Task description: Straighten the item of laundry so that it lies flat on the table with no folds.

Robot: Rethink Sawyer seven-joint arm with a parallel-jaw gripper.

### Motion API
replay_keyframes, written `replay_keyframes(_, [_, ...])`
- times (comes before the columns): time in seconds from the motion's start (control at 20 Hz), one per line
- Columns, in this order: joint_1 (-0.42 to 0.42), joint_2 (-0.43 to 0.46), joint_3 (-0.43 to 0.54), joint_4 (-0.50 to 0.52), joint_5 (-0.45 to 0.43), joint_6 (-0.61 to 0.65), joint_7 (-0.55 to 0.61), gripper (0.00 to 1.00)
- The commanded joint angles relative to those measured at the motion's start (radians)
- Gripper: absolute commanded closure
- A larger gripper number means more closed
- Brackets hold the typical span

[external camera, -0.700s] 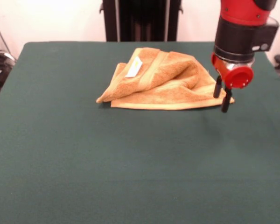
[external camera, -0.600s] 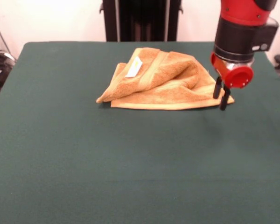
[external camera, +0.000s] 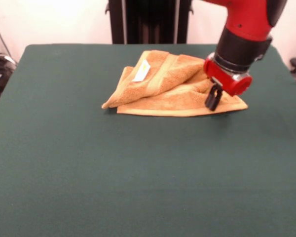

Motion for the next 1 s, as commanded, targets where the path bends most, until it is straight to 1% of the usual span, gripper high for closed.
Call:
replay_keyframes(0.05, [-0.052,0.027,0.170,-0.074,-0.180,0.083,-0.306,1.00])
replay_keyframes(0.15, [-0.085,0.012,0.214,-0.062,-0.223,0.050,-0.297,1.00])
replay_keyframes(0.35, [-0.066,0.007,0.186,-0.067,-0.249,0.032,-0.166,1.00])
replay_keyframes(0.55, [-0.017,0.011,0.106,-0.124,-0.329,0.006,-0.132,1.00])
replay_keyframes(0.75, [-0.052,0.000,0.165,-0.116,-0.340,0.055,-0.133,1.00])
replay_keyframes(0.9, [-0.050,-0.004,0.168,-0.110,-0.354,0.062,-0.105,1.00])
replay_keyframes(1.0, [-0.037,-0.007,0.147,-0.121,-0.374,0.063,-0.097,1.00])
